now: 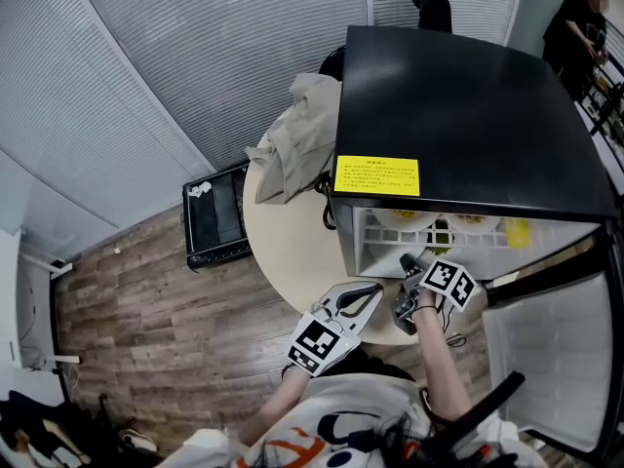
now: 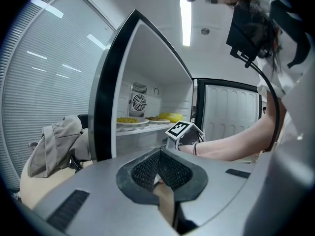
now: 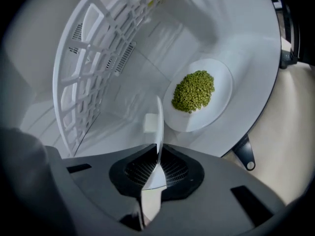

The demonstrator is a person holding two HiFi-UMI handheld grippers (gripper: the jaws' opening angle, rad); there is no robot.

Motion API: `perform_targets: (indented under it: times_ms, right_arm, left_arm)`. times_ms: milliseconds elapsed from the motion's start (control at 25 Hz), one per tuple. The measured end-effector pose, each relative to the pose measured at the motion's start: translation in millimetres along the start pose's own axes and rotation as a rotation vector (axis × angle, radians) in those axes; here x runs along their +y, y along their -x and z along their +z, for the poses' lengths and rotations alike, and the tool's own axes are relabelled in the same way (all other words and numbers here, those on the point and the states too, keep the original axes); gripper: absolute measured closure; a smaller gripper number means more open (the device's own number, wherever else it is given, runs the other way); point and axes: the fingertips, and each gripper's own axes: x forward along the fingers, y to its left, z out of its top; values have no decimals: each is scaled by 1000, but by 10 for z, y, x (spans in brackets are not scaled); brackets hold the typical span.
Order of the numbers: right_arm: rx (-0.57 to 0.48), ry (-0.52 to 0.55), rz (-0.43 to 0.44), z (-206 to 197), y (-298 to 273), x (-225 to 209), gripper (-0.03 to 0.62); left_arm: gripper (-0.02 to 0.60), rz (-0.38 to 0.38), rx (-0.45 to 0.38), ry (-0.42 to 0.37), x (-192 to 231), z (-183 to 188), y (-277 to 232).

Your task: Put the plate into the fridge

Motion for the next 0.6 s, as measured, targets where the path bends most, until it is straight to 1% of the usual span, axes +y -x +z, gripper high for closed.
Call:
perform_targets:
  times_ms: [80,240,360,440,520,600]
  right_arm:
    - [-10,38,-16,20,-31,0,566]
    - [-23,127,-64,45,-75,-36,546]
    - [-28,203,-76,43,-91,-17,532]
    - [-25,234,-88,37,-98,-28,518]
    - [-18,263,-134,37,-99,-90,500]
    - [-13,336,-200,49,-91,-145,477]
  left_arm:
    - [569,2,2,0,14,-10,9]
    - [569,2,4,-2,20,-15,12]
    - [569,4,7,-2,31,-22,20]
    - [569,6,9,0,41,-34,22]
    - [569,8,8,2,49,-37,25]
    - [569,10,7,5,59,-34,32]
